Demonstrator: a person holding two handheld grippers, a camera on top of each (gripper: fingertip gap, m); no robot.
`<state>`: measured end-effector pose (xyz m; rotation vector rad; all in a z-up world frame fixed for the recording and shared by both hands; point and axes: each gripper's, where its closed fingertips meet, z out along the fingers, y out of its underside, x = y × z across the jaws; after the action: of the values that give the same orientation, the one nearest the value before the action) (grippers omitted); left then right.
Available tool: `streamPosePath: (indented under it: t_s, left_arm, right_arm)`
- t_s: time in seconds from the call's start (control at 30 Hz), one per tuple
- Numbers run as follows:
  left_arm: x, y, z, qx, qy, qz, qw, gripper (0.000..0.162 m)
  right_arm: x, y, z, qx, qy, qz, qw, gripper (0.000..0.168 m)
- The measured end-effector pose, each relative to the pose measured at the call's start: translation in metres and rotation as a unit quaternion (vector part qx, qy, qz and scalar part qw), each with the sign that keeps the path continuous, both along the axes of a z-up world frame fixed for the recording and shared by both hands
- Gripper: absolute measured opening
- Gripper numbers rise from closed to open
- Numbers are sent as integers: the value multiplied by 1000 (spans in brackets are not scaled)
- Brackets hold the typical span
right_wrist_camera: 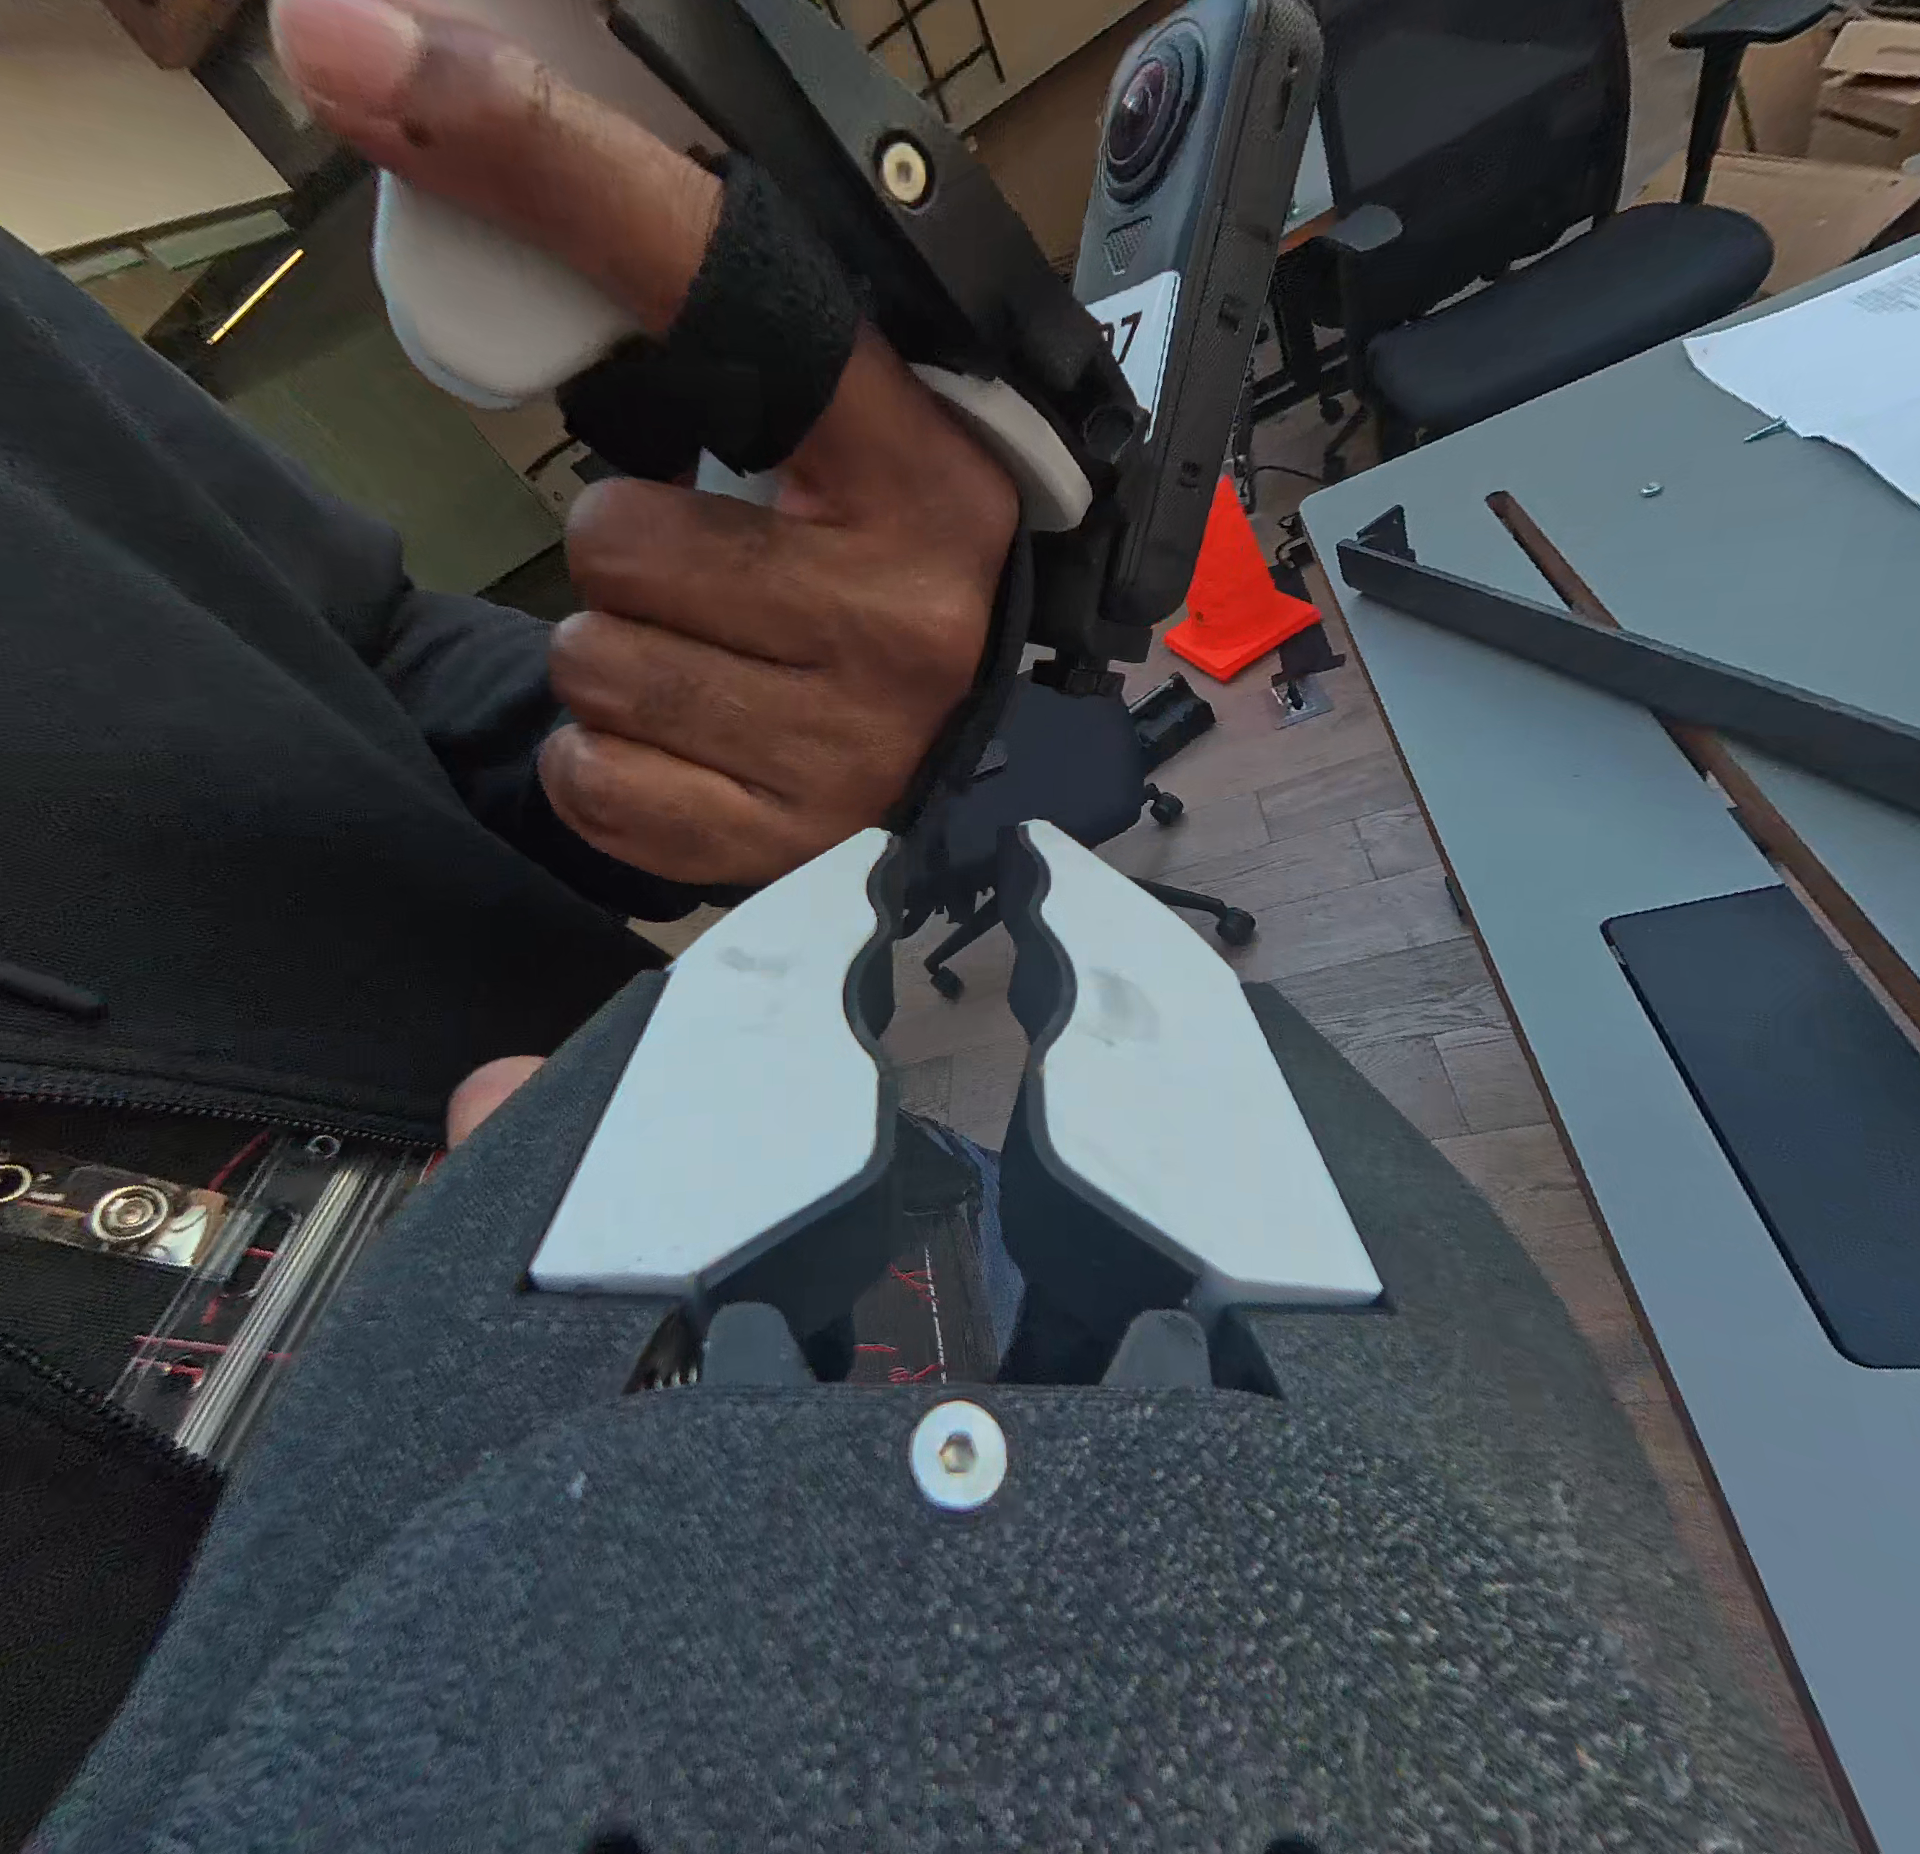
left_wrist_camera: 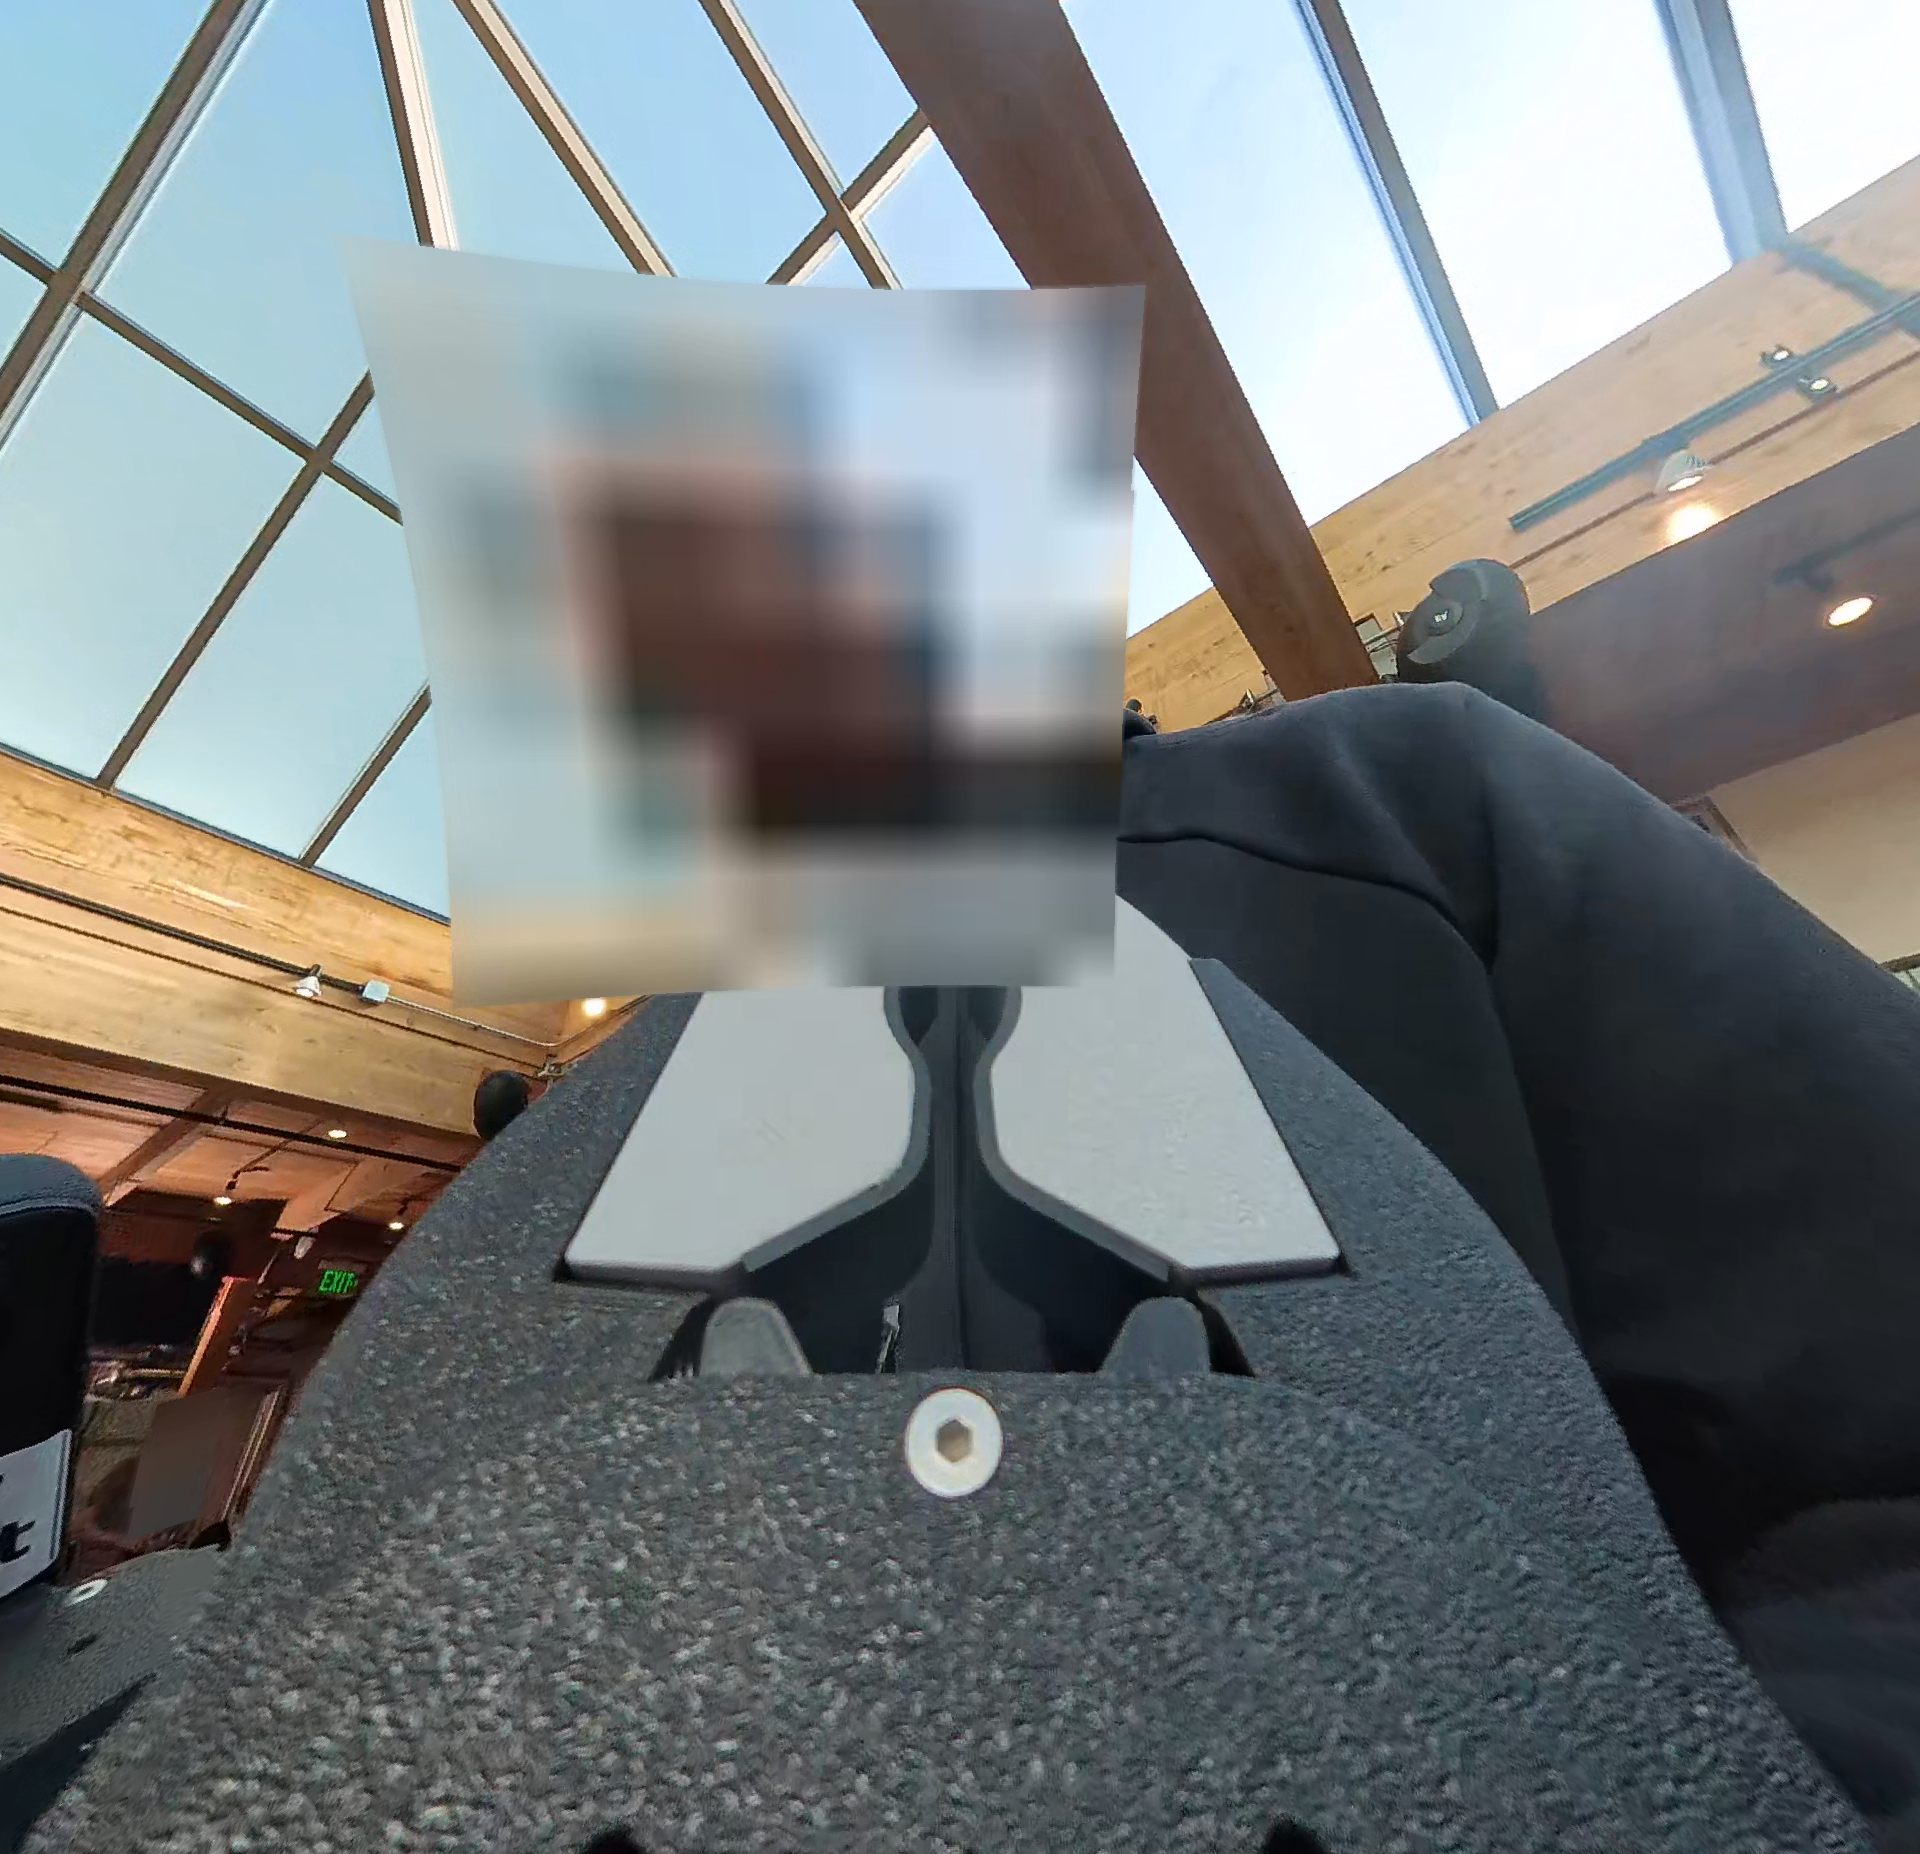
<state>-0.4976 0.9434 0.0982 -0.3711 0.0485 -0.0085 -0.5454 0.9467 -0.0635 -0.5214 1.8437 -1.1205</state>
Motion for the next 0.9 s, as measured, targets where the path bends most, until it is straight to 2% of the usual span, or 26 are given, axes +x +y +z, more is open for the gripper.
streamPosePath:
  t_s: [0.27,0.47,0.73,0.9]
  left_arm:
    - [-1,14,4,-29,9,-10,999,0]
    - [8,18,5,-45,8,-13,999,0]
    - [30,12,14,-17,21,-3,1000,0]
    - [51,24,27,-21,52,25,998,0]
  right_arm:
    - [0,-1,9,41,-36,39,998,18]
    - [12,-2,6,58,-9,58,997,16]
    - [44,-3,6,89,11,100,991,7]
    - [63,0,7,128,-42,130,982,13]
